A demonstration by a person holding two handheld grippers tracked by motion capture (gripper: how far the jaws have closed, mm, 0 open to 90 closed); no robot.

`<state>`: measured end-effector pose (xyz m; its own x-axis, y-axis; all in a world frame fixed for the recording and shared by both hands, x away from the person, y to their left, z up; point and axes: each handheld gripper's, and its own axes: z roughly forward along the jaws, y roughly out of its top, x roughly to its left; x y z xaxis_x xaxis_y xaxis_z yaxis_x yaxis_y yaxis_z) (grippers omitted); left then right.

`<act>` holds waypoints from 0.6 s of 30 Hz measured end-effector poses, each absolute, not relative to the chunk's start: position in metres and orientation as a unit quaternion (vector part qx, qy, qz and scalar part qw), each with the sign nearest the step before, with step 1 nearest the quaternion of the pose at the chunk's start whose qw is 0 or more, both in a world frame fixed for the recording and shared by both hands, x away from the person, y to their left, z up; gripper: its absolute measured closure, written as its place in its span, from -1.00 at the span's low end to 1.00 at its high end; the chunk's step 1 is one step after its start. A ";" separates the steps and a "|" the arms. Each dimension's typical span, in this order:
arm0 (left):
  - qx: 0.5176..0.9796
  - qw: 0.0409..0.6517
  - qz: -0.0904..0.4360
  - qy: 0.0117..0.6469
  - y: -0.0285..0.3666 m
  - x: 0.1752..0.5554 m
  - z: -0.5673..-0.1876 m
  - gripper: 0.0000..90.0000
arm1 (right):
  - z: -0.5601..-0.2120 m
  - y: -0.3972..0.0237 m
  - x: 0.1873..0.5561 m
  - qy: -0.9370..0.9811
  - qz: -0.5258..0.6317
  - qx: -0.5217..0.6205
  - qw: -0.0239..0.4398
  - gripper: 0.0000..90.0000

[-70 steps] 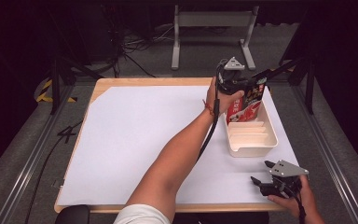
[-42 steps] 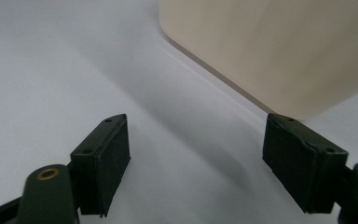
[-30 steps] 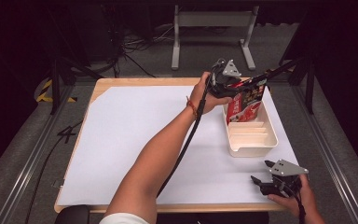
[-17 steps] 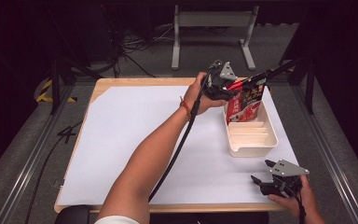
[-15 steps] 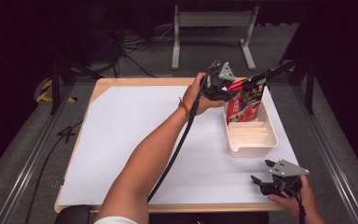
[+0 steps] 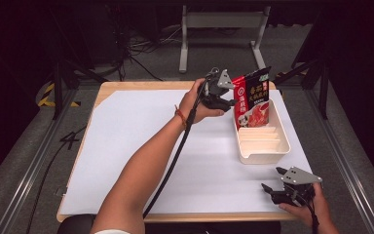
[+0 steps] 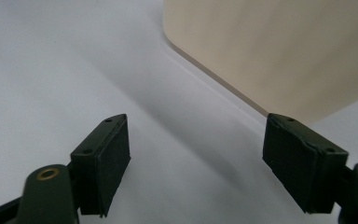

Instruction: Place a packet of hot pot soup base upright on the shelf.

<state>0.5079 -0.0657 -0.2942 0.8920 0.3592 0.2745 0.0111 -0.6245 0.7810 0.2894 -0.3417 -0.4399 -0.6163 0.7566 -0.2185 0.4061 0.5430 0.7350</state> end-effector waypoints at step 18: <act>0.884 0.400 0.217 0.107 -0.026 0.492 -0.305 -0.30 | -0.440 -0.340 0.289 0.839 0.326 0.343 0.268 -0.49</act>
<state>0.4918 -0.0258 -0.3050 0.8831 0.3634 0.2967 0.0167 -0.6564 0.7542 0.2894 -0.3403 -0.4401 -0.6211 0.7507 -0.2252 0.4015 0.5515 0.7312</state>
